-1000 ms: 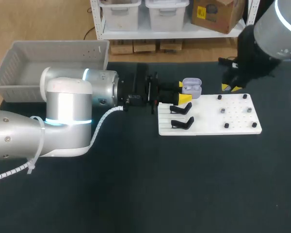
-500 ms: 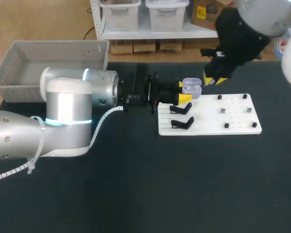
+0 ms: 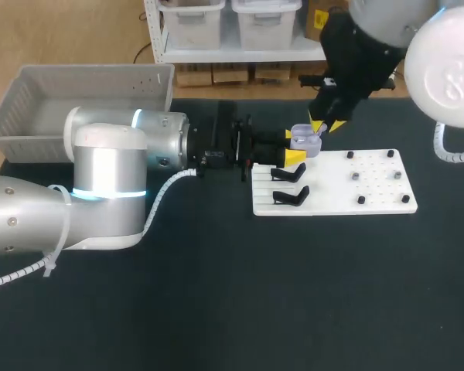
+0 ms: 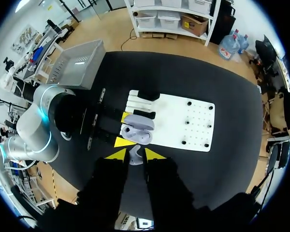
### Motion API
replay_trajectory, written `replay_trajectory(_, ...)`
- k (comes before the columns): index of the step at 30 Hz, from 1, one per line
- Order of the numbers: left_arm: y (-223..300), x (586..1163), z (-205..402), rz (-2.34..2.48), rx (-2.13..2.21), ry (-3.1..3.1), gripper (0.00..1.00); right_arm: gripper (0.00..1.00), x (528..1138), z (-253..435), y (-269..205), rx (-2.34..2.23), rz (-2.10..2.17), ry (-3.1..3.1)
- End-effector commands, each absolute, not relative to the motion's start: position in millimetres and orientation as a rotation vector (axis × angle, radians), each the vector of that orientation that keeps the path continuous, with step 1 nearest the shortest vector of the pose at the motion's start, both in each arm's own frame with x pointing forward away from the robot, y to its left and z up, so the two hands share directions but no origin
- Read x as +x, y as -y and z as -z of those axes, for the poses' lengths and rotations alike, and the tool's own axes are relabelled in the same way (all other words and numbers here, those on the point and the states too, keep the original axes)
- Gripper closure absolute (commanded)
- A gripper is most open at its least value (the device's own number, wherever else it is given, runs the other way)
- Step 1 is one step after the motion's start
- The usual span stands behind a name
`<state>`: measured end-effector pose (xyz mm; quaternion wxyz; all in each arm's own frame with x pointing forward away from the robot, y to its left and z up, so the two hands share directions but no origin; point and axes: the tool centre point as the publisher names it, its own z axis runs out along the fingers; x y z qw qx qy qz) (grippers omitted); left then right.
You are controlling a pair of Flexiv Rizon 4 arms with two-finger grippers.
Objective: Pick up each earbud case from the left stands, insert the matching earbuds, close the lid, and place the case in the box.
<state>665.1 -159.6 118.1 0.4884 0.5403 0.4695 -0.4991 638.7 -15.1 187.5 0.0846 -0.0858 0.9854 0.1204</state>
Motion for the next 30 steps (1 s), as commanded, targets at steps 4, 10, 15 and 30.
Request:
replay_trajectory(4, 159, 664, -118, 1.209, 1.309, -1.14, 1.0, 1.0, 640, -186, 10, -0.3, -0.333, -2.945)
replay_trajectory(10, 159, 664, -118, 1.209, 1.309, -1.14, 1.0, 1.0, 643, -183, -5, -0.516, -0.339, -2.943)
replay_trajectory(15, 159, 664, -118, 1.209, 1.309, -1.14, 1.0, 1.0, 646, -182, -10, -0.575, -0.34, -2.944)
replay_trajectory(30, 159, 664, -118, 1.209, 1.309, -1.14, 1.0, 1.0, 651, -171, -7, -0.622, -0.4, -2.997)
